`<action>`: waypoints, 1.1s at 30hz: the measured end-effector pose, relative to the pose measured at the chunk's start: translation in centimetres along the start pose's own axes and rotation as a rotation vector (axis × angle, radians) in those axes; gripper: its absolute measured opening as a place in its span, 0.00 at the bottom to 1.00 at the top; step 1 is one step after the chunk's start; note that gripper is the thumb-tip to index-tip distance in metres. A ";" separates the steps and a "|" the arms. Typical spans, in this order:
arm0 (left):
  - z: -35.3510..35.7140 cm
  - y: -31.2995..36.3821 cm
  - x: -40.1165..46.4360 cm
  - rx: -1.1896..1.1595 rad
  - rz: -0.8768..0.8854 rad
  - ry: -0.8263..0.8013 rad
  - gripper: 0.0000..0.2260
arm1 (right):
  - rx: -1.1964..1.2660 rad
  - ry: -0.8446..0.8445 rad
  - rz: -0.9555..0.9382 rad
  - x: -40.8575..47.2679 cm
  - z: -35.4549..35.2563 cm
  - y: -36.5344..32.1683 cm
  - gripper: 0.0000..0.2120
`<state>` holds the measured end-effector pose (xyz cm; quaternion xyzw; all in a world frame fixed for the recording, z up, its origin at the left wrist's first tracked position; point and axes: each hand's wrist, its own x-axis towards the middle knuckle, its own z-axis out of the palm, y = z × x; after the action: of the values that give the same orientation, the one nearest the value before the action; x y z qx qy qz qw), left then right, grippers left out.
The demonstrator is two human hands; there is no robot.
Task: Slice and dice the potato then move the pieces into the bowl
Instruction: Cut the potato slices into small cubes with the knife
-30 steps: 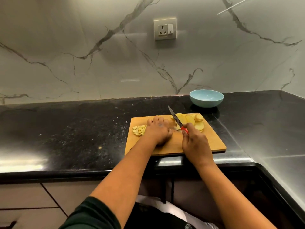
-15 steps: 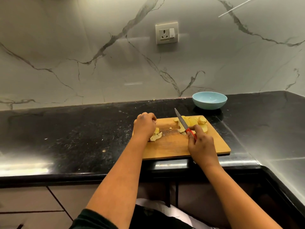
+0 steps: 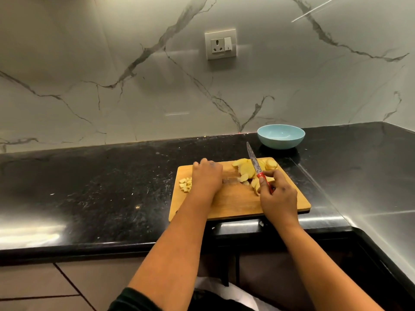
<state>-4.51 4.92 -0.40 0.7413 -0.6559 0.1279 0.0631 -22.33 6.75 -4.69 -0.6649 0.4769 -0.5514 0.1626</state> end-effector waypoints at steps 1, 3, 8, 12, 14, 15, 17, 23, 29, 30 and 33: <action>-0.3 -0.1 0.1 0.006 -0.014 0.014 0.10 | -0.002 0.024 0.014 0.1 0.0 0.1 0.04; -0.8 0.1 0.5 -0.050 -0.029 0.034 0.10 | -0.008 0.059 0.041 0.2 0.1 0.2 0.05; -0.7 2.2 2.2 -0.425 0.001 -0.086 0.22 | 0.032 0.070 0.053 0.1 0.1 0.5 0.04; -0.5 4.2 3.1 -0.473 0.047 -0.259 0.34 | 0.059 0.072 0.047 0.1 0.0 0.5 0.04; -0.4 4.4 3.6 -0.443 0.028 -0.248 0.32 | 0.057 0.066 0.048 0.2 0.0 0.5 0.04; -0.4 4.5 3.8 -0.441 0.020 -0.242 0.31 | 0.055 0.063 0.050 0.1 0.0 0.5 0.04; -0.3 4.5 4.0 -0.476 0.000 -0.249 0.29 | 0.061 0.059 0.051 0.1 0.0 0.5 0.04; -0.4 4.2 3.8 -0.681 -0.036 -0.170 0.22 | 0.069 0.054 0.062 0.1 0.0 0.5 0.04; -1.1 3.0 3.0 -0.818 0.008 -0.080 0.08 | 0.074 0.044 0.073 0.0 -0.1 0.3 0.04; -1.3 2.7 2.9 -0.831 0.007 -0.049 0.08 | 0.064 0.043 0.074 0.0 -0.1 0.3 0.04; -1.5 1.5 2.4 -0.913 -0.031 0.056 0.10 | 0.032 0.046 0.073 0.0 -0.1 0.2 0.04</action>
<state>-5.92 2.87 1.61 0.6435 -0.6317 -0.1553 0.4033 -22.54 6.63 -4.81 -0.6315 0.4958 -0.5677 0.1824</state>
